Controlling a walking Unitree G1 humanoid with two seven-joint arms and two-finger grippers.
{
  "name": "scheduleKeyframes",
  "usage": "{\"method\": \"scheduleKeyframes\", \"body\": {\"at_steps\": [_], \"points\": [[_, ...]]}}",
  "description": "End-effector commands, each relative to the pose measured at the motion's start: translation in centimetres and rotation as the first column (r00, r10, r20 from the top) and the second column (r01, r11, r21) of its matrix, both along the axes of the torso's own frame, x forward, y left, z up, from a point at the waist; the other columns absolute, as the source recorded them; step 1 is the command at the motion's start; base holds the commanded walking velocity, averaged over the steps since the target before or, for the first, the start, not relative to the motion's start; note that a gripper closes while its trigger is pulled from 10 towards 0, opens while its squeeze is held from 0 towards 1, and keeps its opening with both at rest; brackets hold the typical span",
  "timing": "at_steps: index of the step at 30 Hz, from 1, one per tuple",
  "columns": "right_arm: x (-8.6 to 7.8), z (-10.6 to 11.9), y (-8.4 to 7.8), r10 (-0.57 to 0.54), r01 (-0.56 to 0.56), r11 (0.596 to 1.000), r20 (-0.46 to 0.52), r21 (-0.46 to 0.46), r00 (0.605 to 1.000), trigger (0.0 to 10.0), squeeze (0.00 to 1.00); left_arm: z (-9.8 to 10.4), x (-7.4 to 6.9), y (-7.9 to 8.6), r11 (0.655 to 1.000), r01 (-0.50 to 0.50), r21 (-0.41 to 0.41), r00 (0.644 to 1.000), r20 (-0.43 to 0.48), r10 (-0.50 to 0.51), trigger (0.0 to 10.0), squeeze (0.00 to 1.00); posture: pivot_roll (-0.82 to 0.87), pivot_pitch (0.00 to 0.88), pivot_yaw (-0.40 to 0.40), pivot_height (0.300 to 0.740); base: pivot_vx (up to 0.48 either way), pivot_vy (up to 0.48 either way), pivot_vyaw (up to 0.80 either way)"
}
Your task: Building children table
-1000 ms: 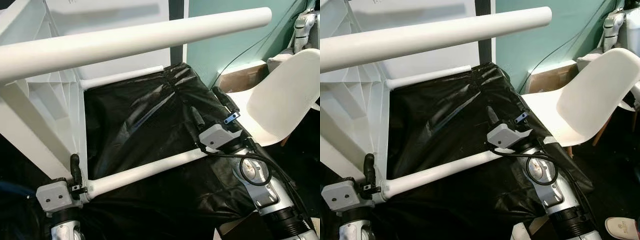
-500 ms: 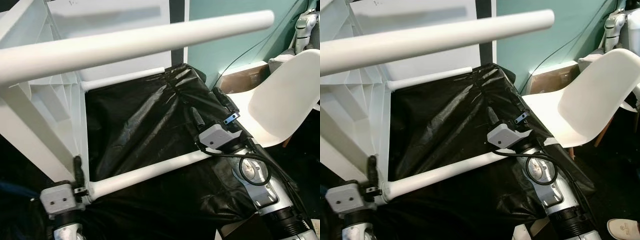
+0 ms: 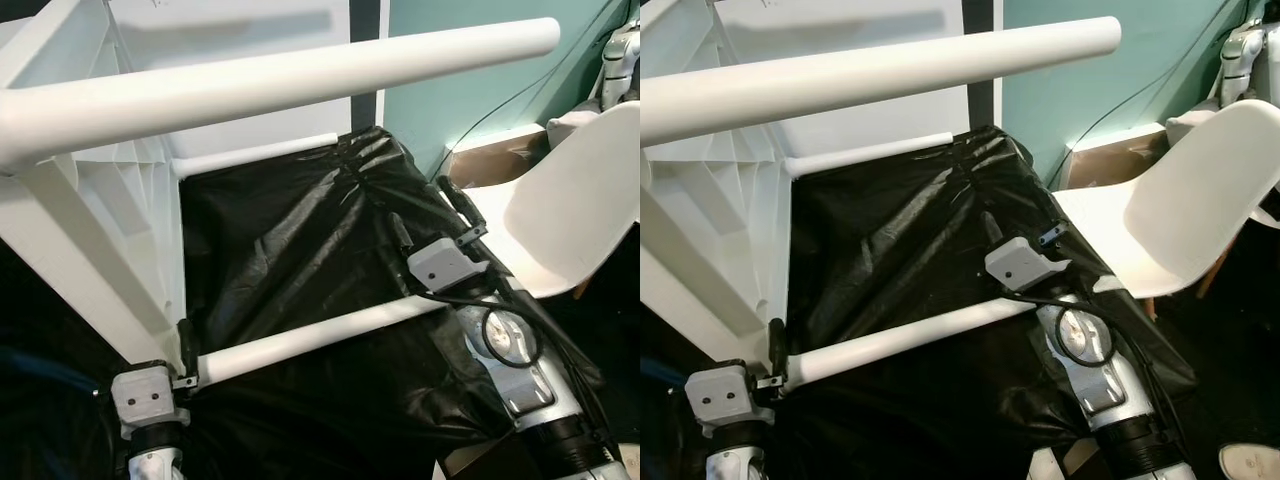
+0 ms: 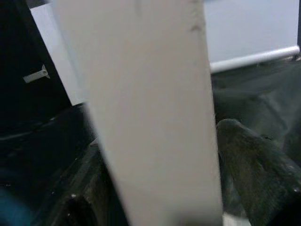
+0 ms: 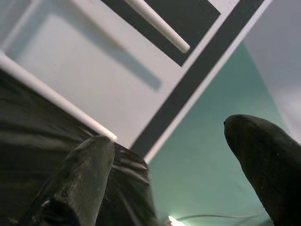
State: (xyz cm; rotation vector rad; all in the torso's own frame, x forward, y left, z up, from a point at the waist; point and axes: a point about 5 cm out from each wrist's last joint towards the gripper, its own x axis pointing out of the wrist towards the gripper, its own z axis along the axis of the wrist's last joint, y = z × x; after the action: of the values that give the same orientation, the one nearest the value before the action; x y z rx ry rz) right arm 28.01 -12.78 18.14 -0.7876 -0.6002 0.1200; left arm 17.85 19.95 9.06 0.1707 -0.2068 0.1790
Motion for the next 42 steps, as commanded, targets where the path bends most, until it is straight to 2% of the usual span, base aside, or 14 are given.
{"method": "scheduleKeyframes", "body": {"at_steps": [1,5,18,32,42], "points": [[0.08,-0.22,0.10,0.005,-0.005,1.000,-0.019,0.017,1.000,10.0,0.00,-0.22,0.09,0.00,1.000,0.011,0.009,1.000,-0.019,-0.011,10.0,0.00,0.04,0.000,0.083,0.740,0.000,0.000,0.00],[0.15,-0.30,0.10,0.000,0.000,1.000,-0.024,0.008,1.000,10.0,0.00,-0.20,0.14,0.00,1.000,0.013,0.017,1.000,-0.023,-0.013,10.0,0.00,0.04,0.000,0.085,0.740,0.000,0.000,0.00],[0.25,-0.54,0.04,-0.022,0.022,1.000,-0.027,0.007,0.999,10.0,0.00,-0.16,0.14,0.07,0.999,0.020,0.025,0.999,-0.026,-0.019,10.0,0.00,0.04,0.000,0.093,0.740,0.000,0.000,0.55],[0.35,-0.62,0.19,-0.015,0.016,0.999,-0.031,0.031,0.999,10.0,0.00,-0.05,0.23,0.16,0.998,0.037,0.047,0.999,-0.031,-0.036,10.0,0.00,0.05,0.000,0.105,0.740,0.000,0.000,0.00],[0.18,-0.58,0.32,-0.039,0.039,0.999,0.009,-0.007,0.999,10.0,0.00,0.51,-0.67,-0.34,0.989,0.108,0.101,0.994,-0.024,-0.106,10.0,0.00,0.06,0.000,0.108,0.740,0.000,0.000,0.00]]}}
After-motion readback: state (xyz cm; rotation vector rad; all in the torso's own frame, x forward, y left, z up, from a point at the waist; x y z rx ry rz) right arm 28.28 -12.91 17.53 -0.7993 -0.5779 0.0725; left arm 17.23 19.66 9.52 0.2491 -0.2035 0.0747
